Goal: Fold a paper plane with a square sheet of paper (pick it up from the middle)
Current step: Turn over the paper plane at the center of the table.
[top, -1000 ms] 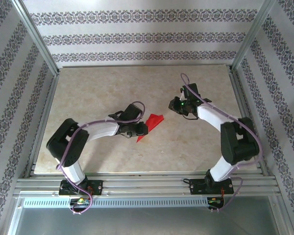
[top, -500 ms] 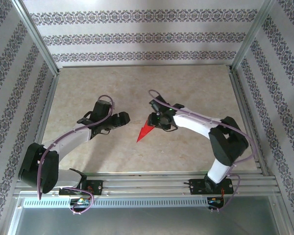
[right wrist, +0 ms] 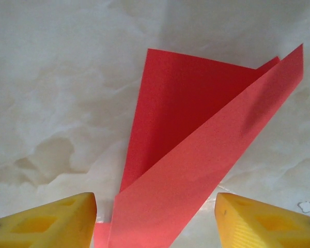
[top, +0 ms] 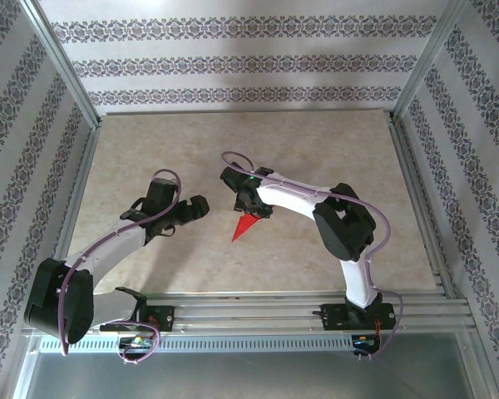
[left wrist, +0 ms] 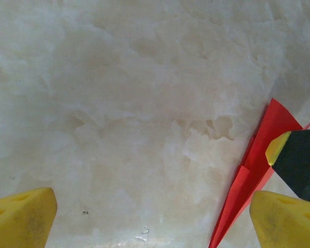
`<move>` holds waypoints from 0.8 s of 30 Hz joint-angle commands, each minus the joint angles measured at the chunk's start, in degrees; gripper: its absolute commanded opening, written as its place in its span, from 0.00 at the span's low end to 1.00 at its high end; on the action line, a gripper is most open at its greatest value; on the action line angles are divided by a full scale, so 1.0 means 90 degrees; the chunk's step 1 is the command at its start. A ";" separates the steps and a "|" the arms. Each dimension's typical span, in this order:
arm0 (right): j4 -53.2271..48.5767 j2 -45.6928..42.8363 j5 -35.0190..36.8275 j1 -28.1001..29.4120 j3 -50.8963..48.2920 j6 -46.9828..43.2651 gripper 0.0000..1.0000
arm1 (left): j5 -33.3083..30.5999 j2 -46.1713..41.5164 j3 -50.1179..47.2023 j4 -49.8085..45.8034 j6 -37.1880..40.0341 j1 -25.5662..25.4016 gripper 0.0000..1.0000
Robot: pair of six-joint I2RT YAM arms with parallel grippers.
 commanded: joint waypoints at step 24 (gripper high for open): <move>-0.0666 -0.0408 0.0315 -0.0028 -0.0269 0.0996 0.09 | 0.0180 0.0330 0.0005 -0.0059 0.0120 0.0123 0.97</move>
